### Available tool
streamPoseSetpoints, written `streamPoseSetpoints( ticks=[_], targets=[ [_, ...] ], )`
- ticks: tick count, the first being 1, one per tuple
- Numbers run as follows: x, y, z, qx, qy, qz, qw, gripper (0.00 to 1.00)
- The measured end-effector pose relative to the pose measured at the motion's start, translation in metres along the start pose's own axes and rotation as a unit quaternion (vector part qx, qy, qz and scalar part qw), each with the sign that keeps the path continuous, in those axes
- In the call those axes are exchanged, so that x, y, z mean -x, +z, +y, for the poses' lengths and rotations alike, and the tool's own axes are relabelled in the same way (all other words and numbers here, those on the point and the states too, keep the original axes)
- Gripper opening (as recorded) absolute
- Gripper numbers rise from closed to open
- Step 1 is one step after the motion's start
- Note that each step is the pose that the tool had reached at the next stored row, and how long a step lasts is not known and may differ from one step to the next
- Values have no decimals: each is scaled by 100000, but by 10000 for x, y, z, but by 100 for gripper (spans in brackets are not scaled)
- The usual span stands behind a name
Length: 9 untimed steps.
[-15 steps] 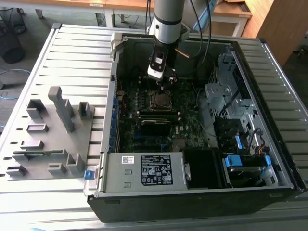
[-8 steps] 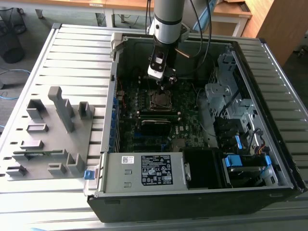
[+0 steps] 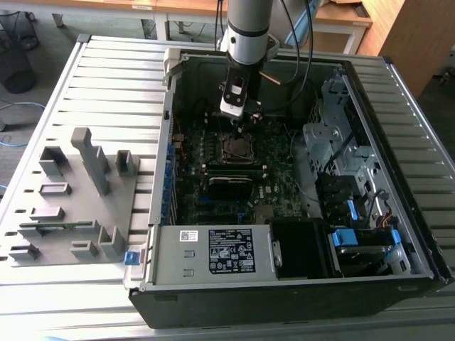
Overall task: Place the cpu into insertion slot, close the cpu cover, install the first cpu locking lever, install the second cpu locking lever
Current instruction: 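Close the cpu cover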
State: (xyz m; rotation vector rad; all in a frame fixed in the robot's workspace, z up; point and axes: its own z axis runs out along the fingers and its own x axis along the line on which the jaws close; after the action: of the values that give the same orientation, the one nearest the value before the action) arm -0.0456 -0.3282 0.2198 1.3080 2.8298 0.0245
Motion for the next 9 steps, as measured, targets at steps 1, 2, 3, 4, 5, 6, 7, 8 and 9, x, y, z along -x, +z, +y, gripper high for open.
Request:
streamPoseSetpoints(
  ticks=[1,2,3,4,5,6,7,8,9],
  targets=[
    [0,0,0,0,-20,1,100000,10],
    [0,0,0,0,-25,1,100000,10],
    [0,0,0,0,-46,2,100000,10],
    [0,0,0,3,-75,3,100000,10],
    [0,0,0,3,-80,3,100000,10],
    [0,0,0,2,-118,5,100000,10],
    [0,0,0,3,-152,5,100000,10],
    [0,0,0,3,-154,3,100000,10],
    [0,0,0,2,-155,5,100000,10]
  ],
)
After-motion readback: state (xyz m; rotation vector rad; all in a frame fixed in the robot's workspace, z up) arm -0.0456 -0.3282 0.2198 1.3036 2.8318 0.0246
